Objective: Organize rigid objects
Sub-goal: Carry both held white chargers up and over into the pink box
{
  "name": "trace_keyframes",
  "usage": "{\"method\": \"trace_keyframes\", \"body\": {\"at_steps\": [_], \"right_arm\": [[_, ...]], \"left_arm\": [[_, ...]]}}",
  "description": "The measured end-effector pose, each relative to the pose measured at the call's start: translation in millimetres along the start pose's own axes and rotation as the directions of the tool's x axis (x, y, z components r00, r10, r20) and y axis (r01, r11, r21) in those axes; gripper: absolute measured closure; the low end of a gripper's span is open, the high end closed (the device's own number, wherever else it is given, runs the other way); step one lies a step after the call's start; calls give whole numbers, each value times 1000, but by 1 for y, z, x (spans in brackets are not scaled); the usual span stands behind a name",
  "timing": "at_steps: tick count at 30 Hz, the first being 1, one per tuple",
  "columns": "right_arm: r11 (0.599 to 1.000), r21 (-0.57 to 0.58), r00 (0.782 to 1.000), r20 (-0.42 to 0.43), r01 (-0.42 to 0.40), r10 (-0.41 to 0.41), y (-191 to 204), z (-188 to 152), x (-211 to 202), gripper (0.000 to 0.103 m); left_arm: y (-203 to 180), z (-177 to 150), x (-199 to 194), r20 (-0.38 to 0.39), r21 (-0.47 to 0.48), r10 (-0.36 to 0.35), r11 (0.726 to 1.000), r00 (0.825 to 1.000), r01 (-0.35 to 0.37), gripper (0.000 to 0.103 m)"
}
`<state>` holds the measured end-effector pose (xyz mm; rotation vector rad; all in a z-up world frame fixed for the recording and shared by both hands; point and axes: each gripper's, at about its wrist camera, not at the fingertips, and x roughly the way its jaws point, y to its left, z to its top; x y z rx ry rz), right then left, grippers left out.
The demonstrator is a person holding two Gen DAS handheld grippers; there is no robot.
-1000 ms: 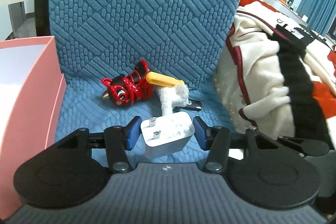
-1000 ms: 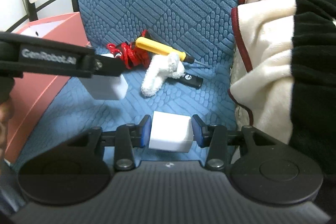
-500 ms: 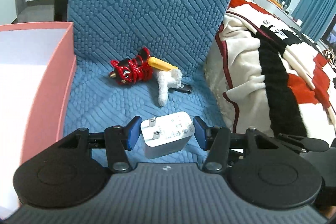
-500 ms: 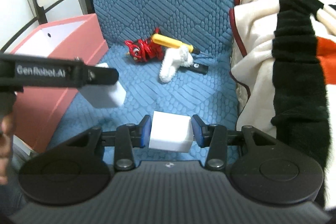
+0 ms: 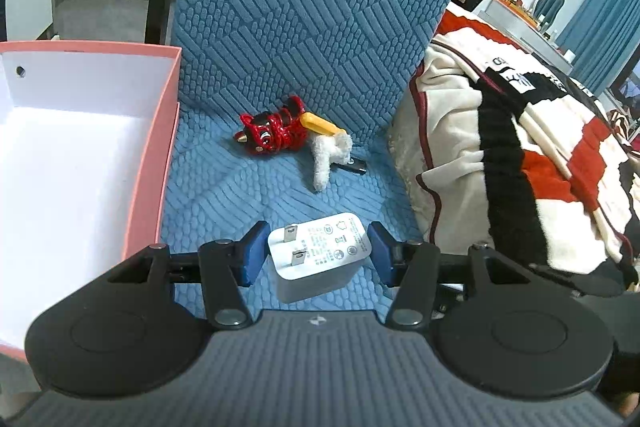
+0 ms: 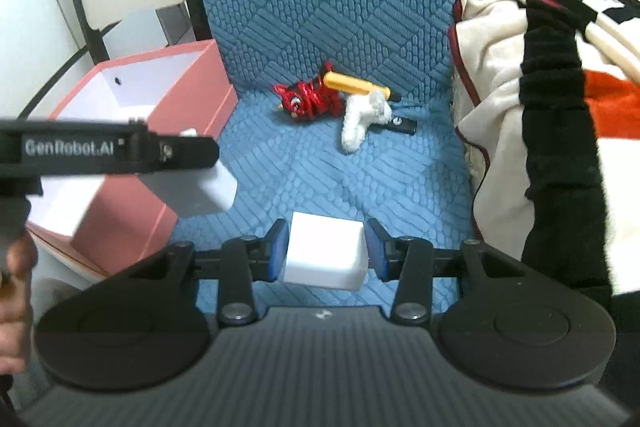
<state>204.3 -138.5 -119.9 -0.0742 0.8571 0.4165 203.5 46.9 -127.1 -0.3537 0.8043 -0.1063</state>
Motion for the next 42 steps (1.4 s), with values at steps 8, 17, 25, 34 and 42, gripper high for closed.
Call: {"method": "trace_keyframes", "body": {"at_steps": [8,17,25,34,42], "right_arm": [[1000,4,999,51,0,-1,18,25,-25,58],[999,-25,992,122,-21,24,55,65,-47,58],[997,-43,978,196,-63,71,94,97,-61,58],[985,-116,967,203,-130,152,150,113,-51,58],[970,-167,970,137,-177,201,199,104,-16,58]], "left_arm": [[18,25,-39,37,4,-14,1000,999,14,44],[31,66,-89,113,11,-19,1000,993,18,44],[65,102,-137,179,1,16,1000,984,-17,44],[121,107,-167,196,-49,93,995,976,-85,43],[188,92,-159,114,-97,186,980,976,-175,44]]}}
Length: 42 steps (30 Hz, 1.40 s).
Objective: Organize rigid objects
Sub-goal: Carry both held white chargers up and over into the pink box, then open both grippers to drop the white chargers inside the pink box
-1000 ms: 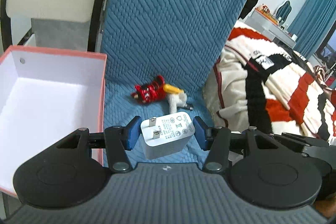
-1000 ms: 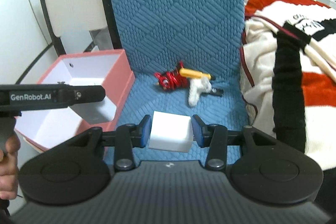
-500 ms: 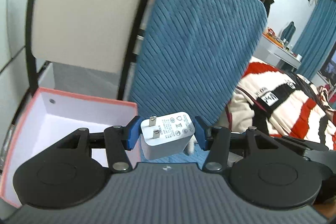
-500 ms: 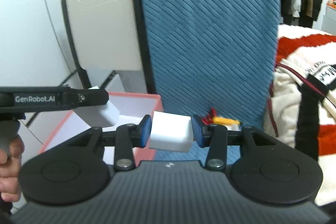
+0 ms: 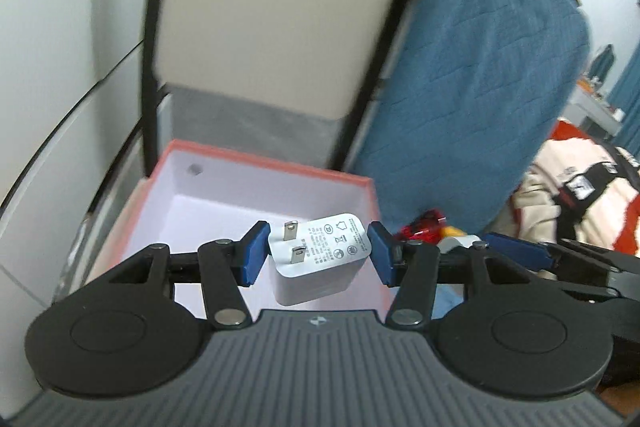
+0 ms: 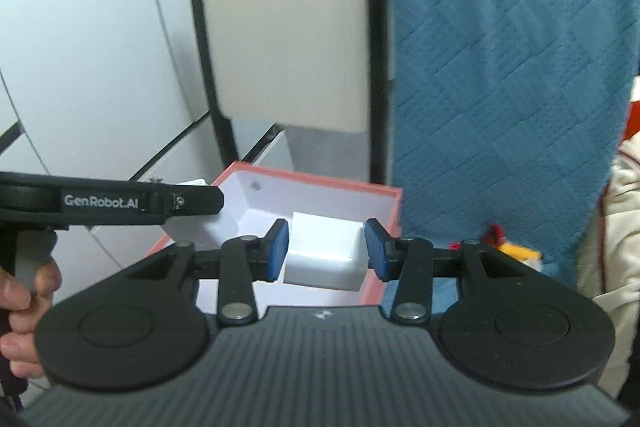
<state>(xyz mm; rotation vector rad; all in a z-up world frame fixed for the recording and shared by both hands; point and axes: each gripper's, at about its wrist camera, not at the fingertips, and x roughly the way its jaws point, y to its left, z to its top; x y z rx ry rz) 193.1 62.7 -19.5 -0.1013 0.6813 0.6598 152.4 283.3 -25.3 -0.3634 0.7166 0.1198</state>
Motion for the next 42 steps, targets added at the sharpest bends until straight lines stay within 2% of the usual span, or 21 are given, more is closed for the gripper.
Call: {"method": "trace_keyframes", "body": {"at_steps": [9,12,18,25,31,35,38,40,42], "right_arm": [[999,-37,992,-124,-16,11,28,-25,58,58],[999,-50,986,-167,-7,-1,32,-36,74,58],[996,-92,970,-243,-1,-22,37,-59,101,58],[994,-110,957,-286,10,-42,39,-73,121,58],[992,-121,949,-308,26,-63,38,-79,128,57],[995,-101,953,-300,18,-47,36,-76,128,59],[997,-81,953,-300,10,-34,35,-73,125,55],[997,-71,957,-290,4,-25,35,-71,120,55],[998,-65,961,-276,-2,-16,36,-69,114,55]], "left_arm": [[60,-28,47,-105,-66,41,997,994,-48,43],[68,-38,67,-141,-86,48,994,989,-60,43],[84,-52,94,-211,-63,77,994,974,-92,43],[93,-62,118,-260,-47,79,994,962,-95,43],[95,-66,124,-259,-67,60,995,964,-80,44],[94,-62,119,-237,-60,66,995,969,-83,43],[93,-57,113,-224,-65,55,995,973,-72,42],[89,-55,107,-212,-55,60,996,975,-74,36],[83,-52,99,-194,-40,64,997,979,-73,36]]}}
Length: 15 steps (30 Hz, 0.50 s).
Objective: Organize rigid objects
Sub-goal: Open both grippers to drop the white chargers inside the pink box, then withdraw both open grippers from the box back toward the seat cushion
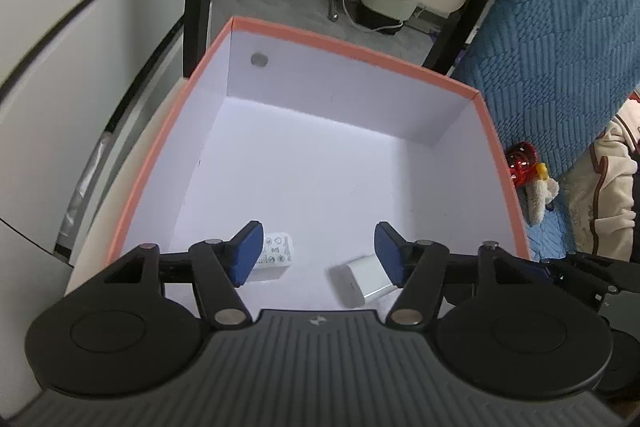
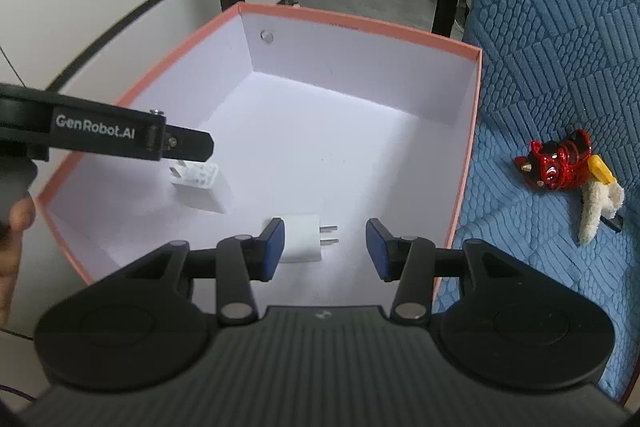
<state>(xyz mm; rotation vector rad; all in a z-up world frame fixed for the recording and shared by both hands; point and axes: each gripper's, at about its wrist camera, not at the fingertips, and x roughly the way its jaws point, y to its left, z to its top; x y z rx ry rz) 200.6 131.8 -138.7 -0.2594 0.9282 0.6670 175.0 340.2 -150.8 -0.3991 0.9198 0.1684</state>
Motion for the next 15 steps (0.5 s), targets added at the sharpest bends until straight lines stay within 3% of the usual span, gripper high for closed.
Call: {"method": "trace_keyframes", "body": {"at_steps": [15], "right_arm": [[1000,26,987,157,12,-16,-19,9,-80,55]], "left_arm": [[-52,5,-83,154,31,-21,999,988,17,34]]}}
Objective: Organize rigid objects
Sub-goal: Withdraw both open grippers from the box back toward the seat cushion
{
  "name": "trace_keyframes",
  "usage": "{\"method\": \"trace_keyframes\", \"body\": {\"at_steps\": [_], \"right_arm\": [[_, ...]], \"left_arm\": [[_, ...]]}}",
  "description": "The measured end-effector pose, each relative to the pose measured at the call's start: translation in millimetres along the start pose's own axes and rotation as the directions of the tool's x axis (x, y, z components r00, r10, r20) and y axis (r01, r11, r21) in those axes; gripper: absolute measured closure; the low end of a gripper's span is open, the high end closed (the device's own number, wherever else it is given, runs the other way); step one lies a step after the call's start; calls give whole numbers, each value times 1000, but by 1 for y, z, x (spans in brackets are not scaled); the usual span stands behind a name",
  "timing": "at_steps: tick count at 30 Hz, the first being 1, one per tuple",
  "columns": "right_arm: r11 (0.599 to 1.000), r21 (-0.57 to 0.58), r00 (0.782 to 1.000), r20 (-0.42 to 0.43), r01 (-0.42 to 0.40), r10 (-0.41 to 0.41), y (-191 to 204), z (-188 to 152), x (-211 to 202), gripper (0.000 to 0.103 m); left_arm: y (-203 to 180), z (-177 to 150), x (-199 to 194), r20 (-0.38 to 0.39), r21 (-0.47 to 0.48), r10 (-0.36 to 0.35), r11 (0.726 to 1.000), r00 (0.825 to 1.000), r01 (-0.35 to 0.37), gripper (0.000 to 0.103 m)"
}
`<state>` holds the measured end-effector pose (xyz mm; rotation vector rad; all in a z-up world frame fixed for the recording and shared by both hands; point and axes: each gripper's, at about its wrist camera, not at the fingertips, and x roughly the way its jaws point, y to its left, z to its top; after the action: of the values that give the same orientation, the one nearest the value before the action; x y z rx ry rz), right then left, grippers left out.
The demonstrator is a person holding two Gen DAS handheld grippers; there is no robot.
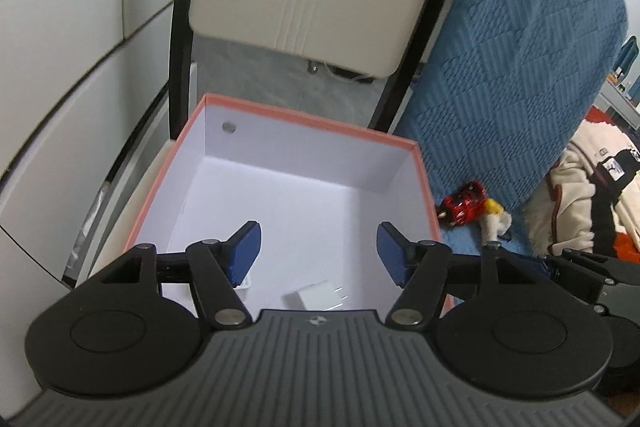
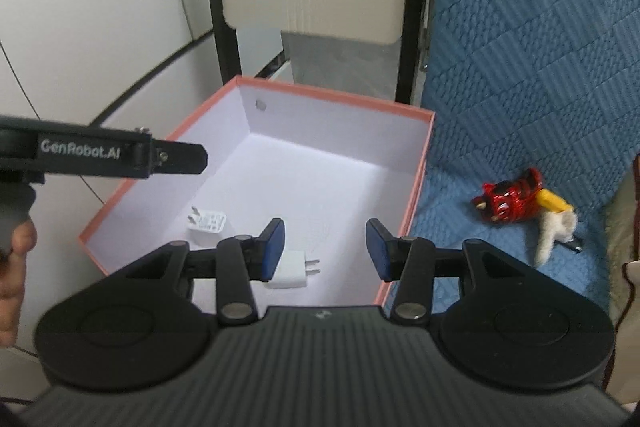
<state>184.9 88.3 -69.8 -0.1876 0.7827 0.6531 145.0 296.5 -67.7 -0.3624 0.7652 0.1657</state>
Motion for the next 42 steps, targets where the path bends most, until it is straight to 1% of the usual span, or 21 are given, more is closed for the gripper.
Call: {"method": "trace_keyframes", "body": {"at_steps": [3,6,10,18,21,23,26,30,34,39,42], "right_arm": [[1000,-1,999,36,14,-14,-3,1,-17,55],[1000,5,998,63,12,-12,-9,-2,-34,55],[1000,23,996,87,15,-17,-17,-6,-54,55],[999,27,989,143,25,-29,-40,-13,-100,55],[998,47,988,151,30,-37,-52,-20,-114,55],[997,64,987,156,35,-44,-61,-25,-122,55],[996,82,986,158,40,-52,-75,-35,-131,55],[995,89,985,161,50,-64,-90,-48,-141,55],[993,95,984,155,74,-88,-106,-64,-152,55],[992,114,985,152,62,-79,-127,-83,-164,55],[992,101,986,145,73,-88,-138,-97,-168,55]], "left_arm": [[-10,0,-17,32,4,1,1000,999,-1,34],[-24,1,-35,63,14,3,1000,998,-4,34],[-38,-3,-56,91,1,-5,1000,996,5,34],[-78,-21,-87,124,8,-22,1000,992,21,34],[-96,-32,-94,136,14,-48,999,990,46,34],[-109,-38,-97,142,30,-68,998,988,64,34],[-129,-47,-101,147,58,-72,996,986,65,34],[-151,-57,-105,150,64,-91,995,985,82,34],[-172,-68,-103,144,72,-101,993,984,92,34],[-198,-82,-92,118,86,-113,991,987,103,34],[-218,-91,-86,121,107,-116,989,986,103,34]]}}
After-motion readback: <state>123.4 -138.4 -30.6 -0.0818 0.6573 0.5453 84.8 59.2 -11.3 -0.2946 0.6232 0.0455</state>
